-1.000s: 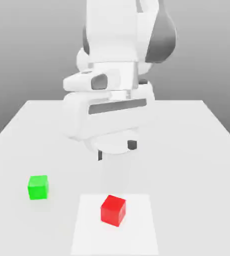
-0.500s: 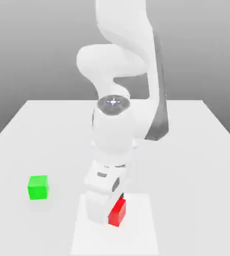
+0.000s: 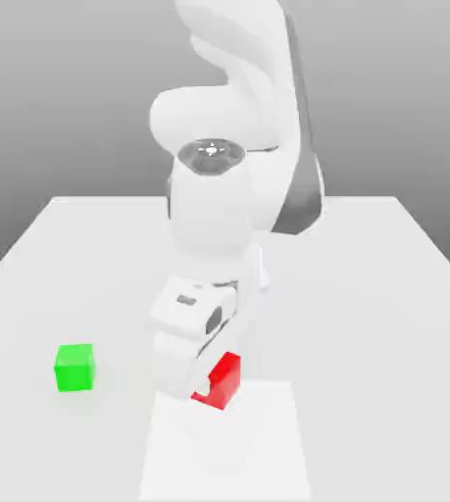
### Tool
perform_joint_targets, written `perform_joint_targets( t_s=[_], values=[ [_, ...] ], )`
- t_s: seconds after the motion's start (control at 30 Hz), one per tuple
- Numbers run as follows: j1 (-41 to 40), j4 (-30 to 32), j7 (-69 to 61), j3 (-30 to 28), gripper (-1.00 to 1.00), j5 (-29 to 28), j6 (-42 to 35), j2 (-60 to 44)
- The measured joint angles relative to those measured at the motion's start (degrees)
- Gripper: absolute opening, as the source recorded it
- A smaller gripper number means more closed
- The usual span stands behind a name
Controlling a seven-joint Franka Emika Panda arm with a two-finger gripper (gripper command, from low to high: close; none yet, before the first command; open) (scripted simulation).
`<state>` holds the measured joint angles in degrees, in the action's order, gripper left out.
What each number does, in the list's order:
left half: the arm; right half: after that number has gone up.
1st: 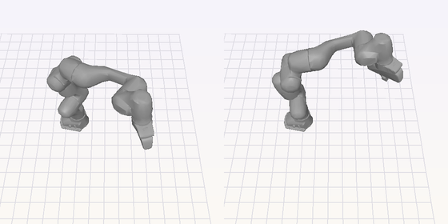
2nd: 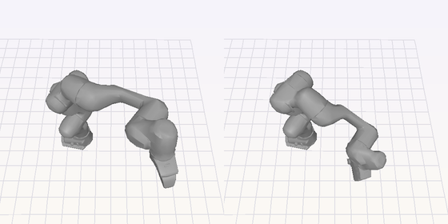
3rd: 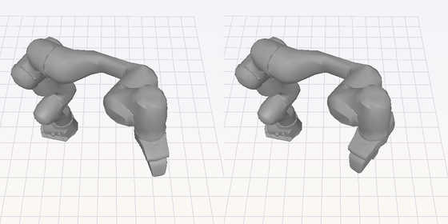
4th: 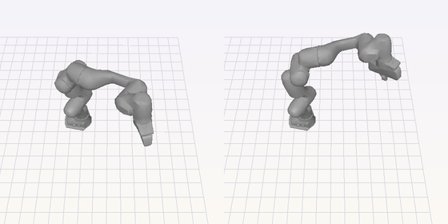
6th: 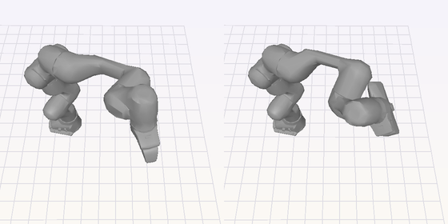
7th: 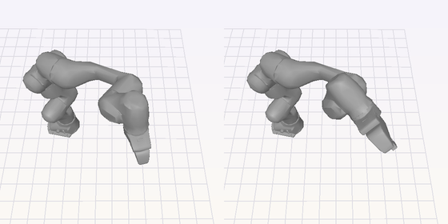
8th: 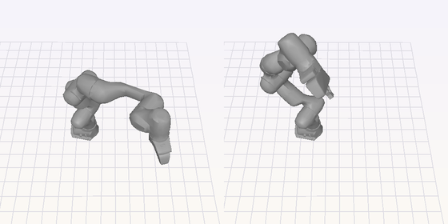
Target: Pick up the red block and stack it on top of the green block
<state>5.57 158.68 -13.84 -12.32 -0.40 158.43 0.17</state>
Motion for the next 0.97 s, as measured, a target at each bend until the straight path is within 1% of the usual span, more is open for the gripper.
perform_joint_targets(
  t_s=[0.63,0.73,0.8,0.87,0.9,0.97],
  values=[
    [-23.3,4.0,48.1,-9.2,-1.0,-7.7,-5.4,9.9],
    [-23.1,4.0,47.9,-10.1,-1.0,-4.9,-1.3,5.7],
    [-22.2,3.9,45.4,-9.9,-1.0,-0.9,2.4,1.7],
    [-22.8,3.7,41.7,-8.0,-1.0,4.3,6.2,-2.6],
    [-23.3,3.6,40.4,-7.2,1.0,6.2,7.5,-4.1],
    [-23.3,3.6,40.4,-7.2,1.0,6.2,7.5,-4.1]
  ],
)
